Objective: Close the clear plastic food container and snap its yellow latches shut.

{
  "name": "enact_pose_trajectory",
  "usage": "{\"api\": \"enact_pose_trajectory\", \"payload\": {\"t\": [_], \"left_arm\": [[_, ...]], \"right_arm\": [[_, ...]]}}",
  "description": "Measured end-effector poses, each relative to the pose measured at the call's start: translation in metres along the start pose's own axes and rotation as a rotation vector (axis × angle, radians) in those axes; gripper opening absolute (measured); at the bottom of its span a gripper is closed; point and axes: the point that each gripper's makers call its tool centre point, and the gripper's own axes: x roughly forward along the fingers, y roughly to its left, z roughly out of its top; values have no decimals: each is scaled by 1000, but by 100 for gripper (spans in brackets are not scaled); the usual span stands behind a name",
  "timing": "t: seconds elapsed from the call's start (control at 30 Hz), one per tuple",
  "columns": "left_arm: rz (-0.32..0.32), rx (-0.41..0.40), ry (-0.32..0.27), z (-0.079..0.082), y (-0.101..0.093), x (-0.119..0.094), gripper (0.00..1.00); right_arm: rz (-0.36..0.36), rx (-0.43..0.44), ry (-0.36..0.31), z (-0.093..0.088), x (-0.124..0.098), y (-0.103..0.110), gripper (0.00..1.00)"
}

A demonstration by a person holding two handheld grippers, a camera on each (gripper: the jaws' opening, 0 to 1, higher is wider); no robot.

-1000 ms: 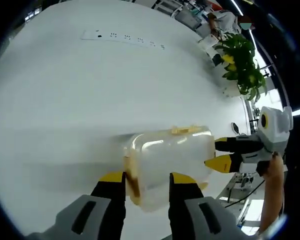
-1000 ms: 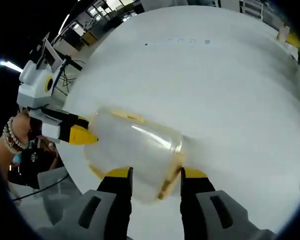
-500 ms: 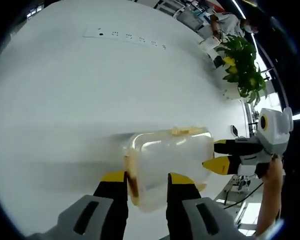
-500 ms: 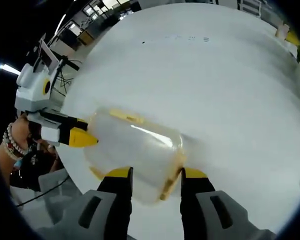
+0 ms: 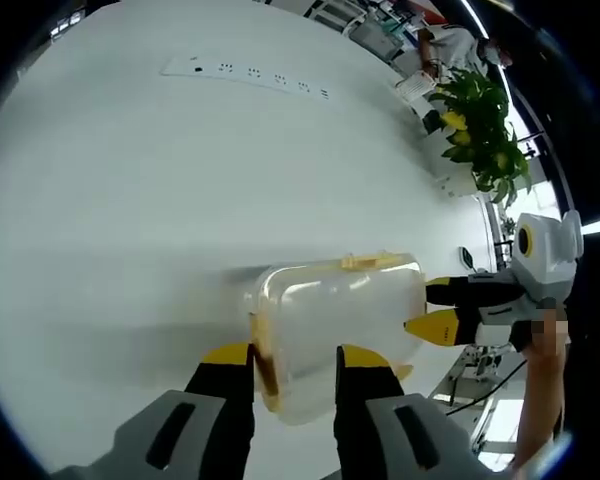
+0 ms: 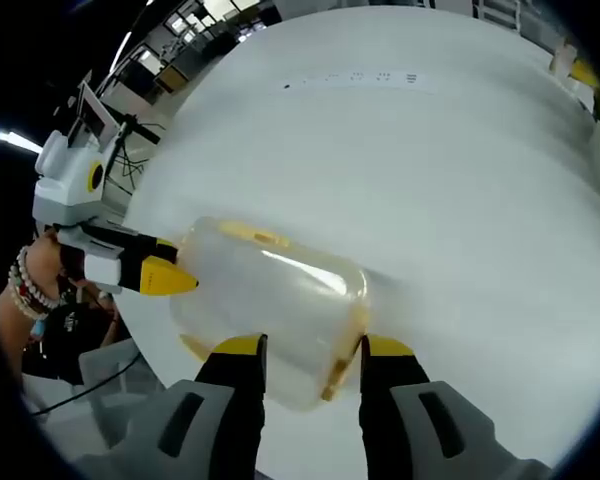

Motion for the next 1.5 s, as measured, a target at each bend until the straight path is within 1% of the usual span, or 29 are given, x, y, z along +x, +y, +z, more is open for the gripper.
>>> {"api": "enact_pose_trajectory", "payload": {"t": [0.13, 0.27, 0.37, 0.4, 0.43, 0.5, 0.57, 0.6, 0.67, 0.7, 0.83, 0.9, 0.93, 0.97, 1.03, 1.07, 1.1, 1.17, 1.2, 1.33, 1.37, 1.43, 1.5], "left_arm": [[-7, 16, -13, -1, -1, -1, 24], [-5, 24, -6, -1, -2, -2, 24], [-9, 40, -16, -2, -2, -3, 24], [-12, 90, -43, 1, -2, -3, 25], [-12, 112, -51, 2, -3, -3, 25], [-18, 103, -51, 0, -3, -4, 25], [-21, 111, -57, 1, -3, -4, 26], [-16, 142, -67, 2, -4, -5, 26], [-13, 173, -83, 4, -5, -5, 27], [-14, 211, -98, 6, -5, -6, 27], [-8, 238, -99, 8, -5, -9, 26], [15, 297, -102, 12, -1, -13, 25], [26, 310, -126, 18, 1, -17, 25], [23, 311, -130, 20, 0, -19, 25], [-4, 316, -158, 29, -3, -25, 28], [-16, 330, -194, 36, -5, -30, 31], [-12, 352, -230, 43, -5, -32, 33], [-16, 369, -252, 48, -6, -37, 34], [-23, 385, -272, 51, -8, -40, 34], [-24, 420, -290, 55, -11, -43, 34], [-20, 440, -309, 58, -13, -44, 33], [-20, 505, -353, 63, -20, -46, 31], [-38, 571, -366, 62, -30, -45, 28]], "right_arm": [[-5, -2, -3, -1, 1, 0, 33], [0, -1, -15, -2, 1, 1, 34], [-5, -5, -18, -2, 0, 0, 34], [-9, -17, -20, -3, 1, 1, 34], [-9, -12, -23, -3, 1, 1, 34], [-9, -22, -29, -3, 1, 1, 34], [-5, -32, -37, -2, 1, 0, 35], [-5, -39, -40, -2, 1, 1, 35], [-11, -72, -50, -1, 1, 1, 35], [-17, -86, -53, 0, 1, 1, 36], [-24, -124, -62, -2, 0, 4, 37], [-34, -131, -61, -2, 0, 4, 39], [-44, -146, -61, -2, -1, 3, 40], [-52, -158, -59, -2, -2, 2, 40], [-81, -186, -59, -1, -5, 0, 39], [-95, -213, -58, 0, -7, -1, 37], [-107, -228, -58, 1, -9, -2, 35], [-120, -250, -61, 2, -12, -1, 34], [-120, -255, -64, 5, -13, -1, 33], [-114, -268, -81, 11, -19, 0, 27], [-106, -265, -95, 14, -20, 2, 27], [-92, -253, -112, 18, -22, 4, 25], [-71, -253, -136, 24, -23, 9, 20]]}}
